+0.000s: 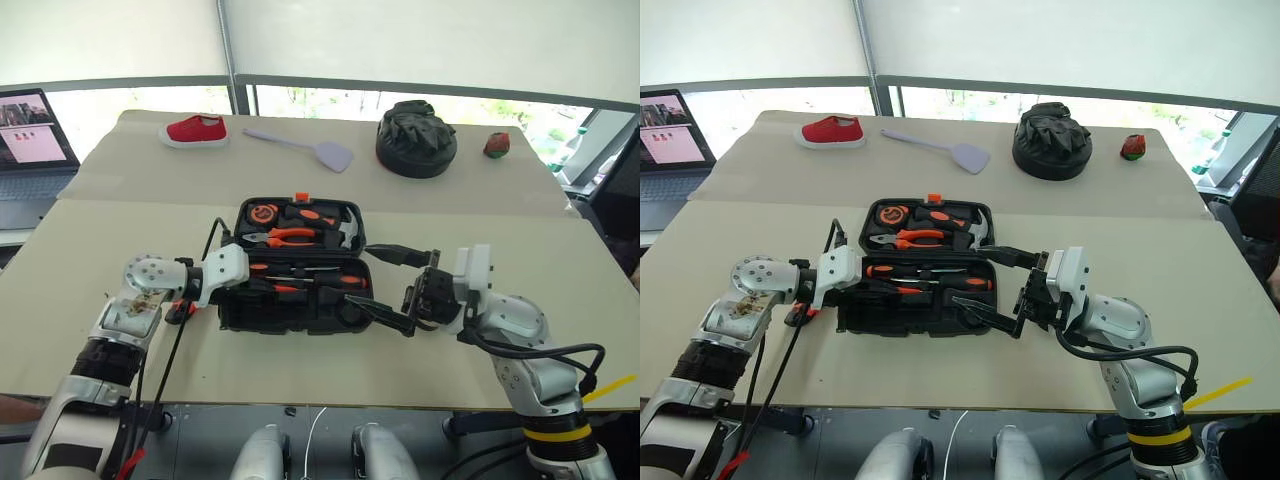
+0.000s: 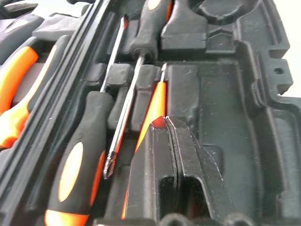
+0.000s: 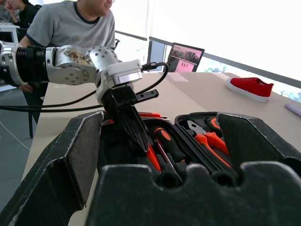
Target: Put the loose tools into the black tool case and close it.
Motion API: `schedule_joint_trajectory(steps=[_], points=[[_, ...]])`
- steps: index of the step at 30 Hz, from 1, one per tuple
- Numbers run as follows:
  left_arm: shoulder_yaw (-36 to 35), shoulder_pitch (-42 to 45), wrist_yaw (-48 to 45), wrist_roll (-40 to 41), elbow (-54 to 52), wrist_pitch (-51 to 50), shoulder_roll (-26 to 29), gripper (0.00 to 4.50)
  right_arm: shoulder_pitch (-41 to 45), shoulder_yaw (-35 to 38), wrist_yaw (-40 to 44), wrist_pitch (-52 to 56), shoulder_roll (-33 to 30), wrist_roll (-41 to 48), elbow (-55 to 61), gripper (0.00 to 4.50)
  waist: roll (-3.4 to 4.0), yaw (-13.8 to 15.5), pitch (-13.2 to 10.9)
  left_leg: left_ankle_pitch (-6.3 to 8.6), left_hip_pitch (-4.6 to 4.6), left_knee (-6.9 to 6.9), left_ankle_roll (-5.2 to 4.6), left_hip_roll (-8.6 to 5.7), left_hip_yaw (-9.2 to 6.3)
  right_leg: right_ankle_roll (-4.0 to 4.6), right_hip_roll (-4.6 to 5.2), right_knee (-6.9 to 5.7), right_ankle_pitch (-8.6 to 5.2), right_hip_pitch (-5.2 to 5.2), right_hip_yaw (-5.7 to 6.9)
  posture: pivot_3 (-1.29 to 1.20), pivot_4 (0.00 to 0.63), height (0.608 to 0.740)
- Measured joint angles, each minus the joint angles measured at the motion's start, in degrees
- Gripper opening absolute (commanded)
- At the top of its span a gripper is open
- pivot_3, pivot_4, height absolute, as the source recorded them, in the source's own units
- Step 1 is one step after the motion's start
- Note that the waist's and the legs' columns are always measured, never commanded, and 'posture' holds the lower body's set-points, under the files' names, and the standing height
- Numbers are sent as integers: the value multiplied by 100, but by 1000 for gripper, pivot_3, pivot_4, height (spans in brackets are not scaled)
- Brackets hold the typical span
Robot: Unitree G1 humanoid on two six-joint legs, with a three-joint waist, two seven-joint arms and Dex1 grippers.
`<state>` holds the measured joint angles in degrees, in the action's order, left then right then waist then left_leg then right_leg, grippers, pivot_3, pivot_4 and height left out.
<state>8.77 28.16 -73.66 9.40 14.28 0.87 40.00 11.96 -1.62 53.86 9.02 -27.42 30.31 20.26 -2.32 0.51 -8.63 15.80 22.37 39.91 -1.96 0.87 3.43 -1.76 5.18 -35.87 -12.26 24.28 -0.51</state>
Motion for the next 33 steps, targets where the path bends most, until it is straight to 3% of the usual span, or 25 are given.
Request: schedule_joint_trajectory(steps=[6,20,33], points=[[144,-80,-93,-294,-115,235,191,40,2,-2,1,0,3,-7,0,4500,0,5,0,0,0,0,0,-1,0,0,1,0,0,-1,0,0,150,740],[269,170,545,-857,-260,-87,16,40,17,-8,-10,0,7,-19,29,4500,0,29,0,0,-1,6,0,-2,-1,-1,4,-2,0,-6,1,0,150,740],[148,314,699,-703,-208,-203,-117,40,16,-9,-49,0,18,-23,44,4500,0,-2,0,0,1,0,0,-2,-1,-1,-1,0,0,1,1,0,150,740]])
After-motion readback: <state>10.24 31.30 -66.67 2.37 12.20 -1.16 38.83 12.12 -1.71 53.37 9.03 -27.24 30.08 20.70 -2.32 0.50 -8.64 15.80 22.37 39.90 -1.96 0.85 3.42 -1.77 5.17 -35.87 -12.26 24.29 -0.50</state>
